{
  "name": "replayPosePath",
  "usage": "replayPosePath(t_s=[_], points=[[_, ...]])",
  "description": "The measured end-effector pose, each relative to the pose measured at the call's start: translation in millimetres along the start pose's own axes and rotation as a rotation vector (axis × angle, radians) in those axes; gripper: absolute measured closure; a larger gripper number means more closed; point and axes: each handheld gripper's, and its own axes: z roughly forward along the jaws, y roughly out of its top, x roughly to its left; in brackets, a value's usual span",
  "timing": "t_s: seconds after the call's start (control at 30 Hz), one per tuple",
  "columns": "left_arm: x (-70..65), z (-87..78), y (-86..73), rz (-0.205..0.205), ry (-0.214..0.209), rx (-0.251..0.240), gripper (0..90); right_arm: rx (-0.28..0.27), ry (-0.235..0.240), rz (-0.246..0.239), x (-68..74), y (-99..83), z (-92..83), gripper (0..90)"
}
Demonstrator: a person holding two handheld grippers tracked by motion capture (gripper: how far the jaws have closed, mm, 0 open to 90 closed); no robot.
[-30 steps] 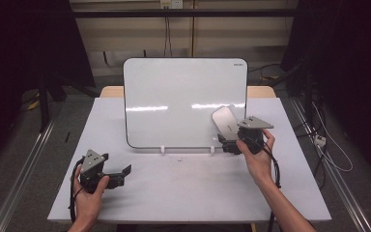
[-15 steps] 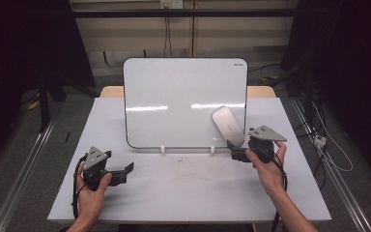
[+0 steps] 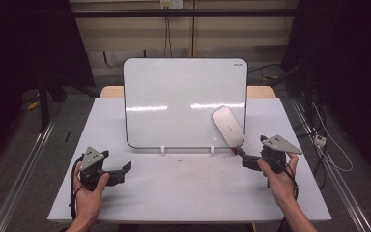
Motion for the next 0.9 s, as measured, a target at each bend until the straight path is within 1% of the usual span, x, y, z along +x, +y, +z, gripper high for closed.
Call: replayPosePath(t_s=[0.1,0.17,0.2,0.23,0.37,0.4,0.57,0.6,0.67,0.7,0.73,0.77,0.8,0.9], points=[[0.0,-0.2,-0.2,-0.001,0.003,0.000,4.6,0.007,-0.001,0.000,-1.0,-6.8,-5.0,8.4],[-0.7,0.2,0.4,0.000,0.003,0.002,4.6,0.017,0.000,-0.016,-1.1,-11.2,-8.0,8.4],[-1.2,0.3,0.6,0.005,0.004,0.002,4.6,0.018,0.000,-0.017,-1.3,-13.3,-9.2,8.4],[-1.7,0.1,0.8,0.010,0.000,0.002,4.6,0.018,-0.001,-0.014,-2.2,-15.1,-10.2,8.4],[-1.8,-0.7,-0.7,0.000,0.000,-0.004,4.6,0.015,-0.009,0.009,-4.8,-23.2,-13.6,8.9],[-1.0,-1.6,-0.9,0.006,0.004,0.003,4.6,0.016,-0.013,0.017,-5.0,-25.7,-14.4,9.0],[0.5,-2.6,-2.7,-0.010,0.013,0.005,4.6,0.009,-0.023,0.026,-5.2,-36.3,-16.3,9.1],[0.1,-2.8,-3.0,-0.012,0.010,0.008,4.6,0.009,-0.030,0.024,-4.3,-37.5,-16.2,9.1],[-1.0,-4.4,-3.0,-0.012,0.011,0.002,4.6,0.002,-0.024,0.033,-3.6,-37.2,-17.2,8.9],[-1.4,-5.0,-3.2,-0.014,0.008,-0.001,4.6,0.001,-0.025,0.029,-3.2,-37.1,-17.6,8.7],[-1.2,-5.7,-3.3,-0.015,0.009,-0.002,4.6,0.003,-0.028,0.021,-3.1,-37.5,-17.5,8.6],[-0.7,-6.0,-3.2,-0.013,0.009,0.000,4.6,0.008,-0.030,0.026,-3.3,-37.9,-17.3,8.6],[-0.8,-5.8,-3.4,-0.022,0.013,0.002,4.6,0.011,-0.025,0.032,-3.7,-38.0,-17.0,8.5],[-0.9,-4.9,-4.0,-0.016,0.009,0.010,4.6,0.020,-0.023,0.029,-3.9,-37.6,-15.0,8.5]])
